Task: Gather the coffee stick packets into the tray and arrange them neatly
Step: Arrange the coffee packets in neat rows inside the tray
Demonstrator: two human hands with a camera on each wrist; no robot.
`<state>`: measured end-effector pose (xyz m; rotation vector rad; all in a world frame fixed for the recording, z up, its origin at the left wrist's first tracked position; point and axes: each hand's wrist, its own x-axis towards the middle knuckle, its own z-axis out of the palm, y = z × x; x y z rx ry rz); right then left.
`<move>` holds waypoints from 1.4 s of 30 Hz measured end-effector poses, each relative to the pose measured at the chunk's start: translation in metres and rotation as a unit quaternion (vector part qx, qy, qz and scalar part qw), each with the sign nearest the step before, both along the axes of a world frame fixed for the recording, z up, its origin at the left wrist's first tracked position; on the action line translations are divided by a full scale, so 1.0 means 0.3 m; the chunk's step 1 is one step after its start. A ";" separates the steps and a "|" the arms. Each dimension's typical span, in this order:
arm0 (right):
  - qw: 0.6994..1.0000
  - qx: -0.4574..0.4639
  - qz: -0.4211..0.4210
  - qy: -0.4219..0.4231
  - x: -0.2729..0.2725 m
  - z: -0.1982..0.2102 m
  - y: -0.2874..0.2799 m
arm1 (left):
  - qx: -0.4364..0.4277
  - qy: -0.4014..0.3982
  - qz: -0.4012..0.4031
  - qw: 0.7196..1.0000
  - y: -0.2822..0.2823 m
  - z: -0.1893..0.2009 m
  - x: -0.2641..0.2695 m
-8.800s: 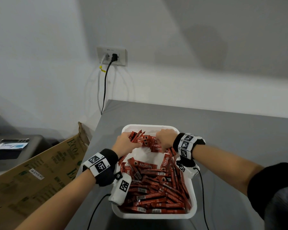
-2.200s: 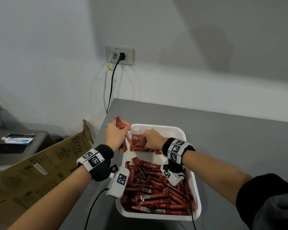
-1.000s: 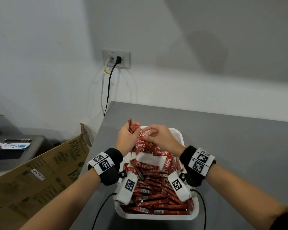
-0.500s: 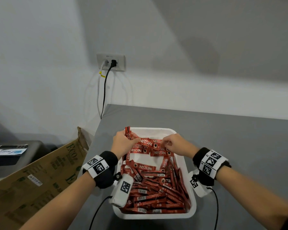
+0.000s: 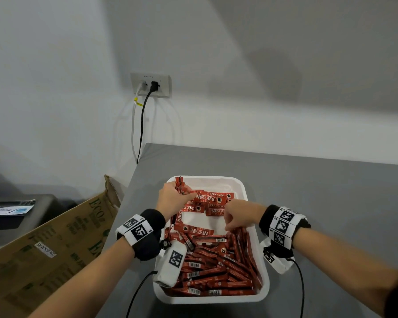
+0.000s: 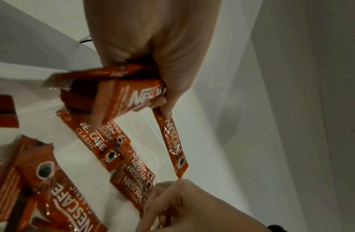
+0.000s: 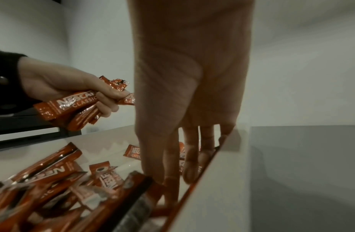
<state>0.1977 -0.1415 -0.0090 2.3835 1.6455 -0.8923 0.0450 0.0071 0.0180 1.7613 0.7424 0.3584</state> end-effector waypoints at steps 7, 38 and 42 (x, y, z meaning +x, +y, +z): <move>0.958 0.219 -0.182 0.021 0.044 0.091 0.021 | 0.003 0.012 -0.004 1.000 0.001 -0.008 0.007; 0.986 0.094 -0.105 -0.086 0.007 0.004 0.126 | 0.019 0.036 -0.024 0.999 0.005 -0.048 0.001; 0.989 0.067 -0.087 -0.098 0.003 0.012 0.140 | 0.009 0.046 -0.054 0.997 -0.001 -0.050 -0.002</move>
